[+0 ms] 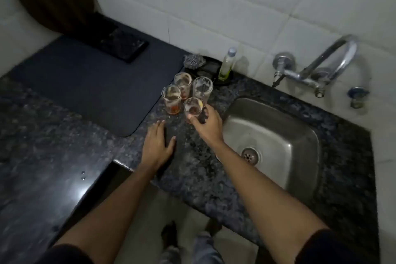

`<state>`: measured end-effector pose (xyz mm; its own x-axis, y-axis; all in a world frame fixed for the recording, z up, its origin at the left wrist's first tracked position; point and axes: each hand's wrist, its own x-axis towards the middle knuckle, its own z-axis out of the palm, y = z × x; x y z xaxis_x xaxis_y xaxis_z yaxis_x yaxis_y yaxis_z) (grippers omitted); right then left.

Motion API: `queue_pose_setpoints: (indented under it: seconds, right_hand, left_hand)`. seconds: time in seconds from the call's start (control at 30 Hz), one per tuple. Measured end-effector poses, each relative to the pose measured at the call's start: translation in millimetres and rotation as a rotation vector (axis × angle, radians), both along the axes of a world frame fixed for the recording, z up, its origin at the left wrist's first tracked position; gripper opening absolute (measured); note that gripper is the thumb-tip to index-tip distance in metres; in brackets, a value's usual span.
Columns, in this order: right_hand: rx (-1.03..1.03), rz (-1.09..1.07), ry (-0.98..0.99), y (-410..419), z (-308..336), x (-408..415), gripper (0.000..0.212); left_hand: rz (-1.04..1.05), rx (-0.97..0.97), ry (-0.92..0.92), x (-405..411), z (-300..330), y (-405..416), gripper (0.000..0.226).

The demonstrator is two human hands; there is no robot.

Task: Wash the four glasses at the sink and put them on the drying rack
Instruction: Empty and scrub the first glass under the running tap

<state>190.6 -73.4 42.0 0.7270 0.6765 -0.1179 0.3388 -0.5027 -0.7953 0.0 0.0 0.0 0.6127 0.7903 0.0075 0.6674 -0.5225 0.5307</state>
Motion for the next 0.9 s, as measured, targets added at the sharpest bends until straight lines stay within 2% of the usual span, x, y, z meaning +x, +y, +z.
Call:
queue_pose_setpoints:
  seconds: [0.13,0.33,0.43,0.73,0.9]
  right_hand:
    - [0.037,-0.062,-0.047,17,0,-8,0.064]
    - [0.168,-0.231,-0.127,34,-9,-24,0.058]
    - [0.208,-0.247,-0.142,34,-8,-27,0.051]
    - [0.249,-0.279,-0.203,-31,30,3,0.052]
    - [0.279,-0.396,-0.258,-91,77,57,0.048]
  left_hand:
    - [-0.097,0.142,0.213,-11,-25,0,0.075]
    - [-0.113,0.181,0.265,-7,-25,2,0.073]
    - [-0.115,0.171,0.260,-7,-25,1,0.073]
    - [-0.098,0.146,0.163,11,-6,-7,0.067]
    - [-0.270,0.188,-0.151,90,47,-40,0.058]
